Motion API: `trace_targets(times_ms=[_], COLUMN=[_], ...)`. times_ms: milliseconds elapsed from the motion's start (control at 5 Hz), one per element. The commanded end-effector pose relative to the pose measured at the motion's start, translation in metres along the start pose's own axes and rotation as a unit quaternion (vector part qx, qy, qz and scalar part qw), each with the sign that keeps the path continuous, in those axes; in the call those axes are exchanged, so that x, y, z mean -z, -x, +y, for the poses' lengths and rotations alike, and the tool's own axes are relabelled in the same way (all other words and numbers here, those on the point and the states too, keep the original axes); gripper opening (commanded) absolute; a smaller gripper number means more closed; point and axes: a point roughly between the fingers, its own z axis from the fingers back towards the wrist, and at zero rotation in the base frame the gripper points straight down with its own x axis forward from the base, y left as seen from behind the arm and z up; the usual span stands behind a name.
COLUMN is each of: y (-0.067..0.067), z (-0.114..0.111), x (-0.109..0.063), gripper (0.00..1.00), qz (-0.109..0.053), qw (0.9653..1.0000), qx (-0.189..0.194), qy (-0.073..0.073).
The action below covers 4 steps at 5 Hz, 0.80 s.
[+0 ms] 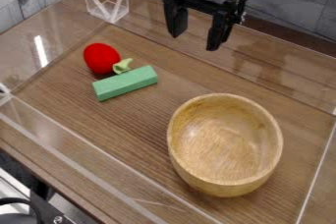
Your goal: Move the red fruit to the right
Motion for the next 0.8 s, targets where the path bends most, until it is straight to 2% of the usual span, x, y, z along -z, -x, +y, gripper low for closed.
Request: trace_targets(times_ms=[0,200,400,600], y=[0.0,0.004,0.014,0.027], z=[0.001,0.03,0.076,0.116], x=[-0.002,-0.006,0.002,0.011], gripper=[1.0,1.0,0.0,1.0], qz=[0.011,0.008,0.0,-0.009], qw=[0.9999,0.9993,0.9977,0.996], qx=[-0.005,-0.035,-0.068,-0.089], qy=[0.0,0.003,0.002,0.004])
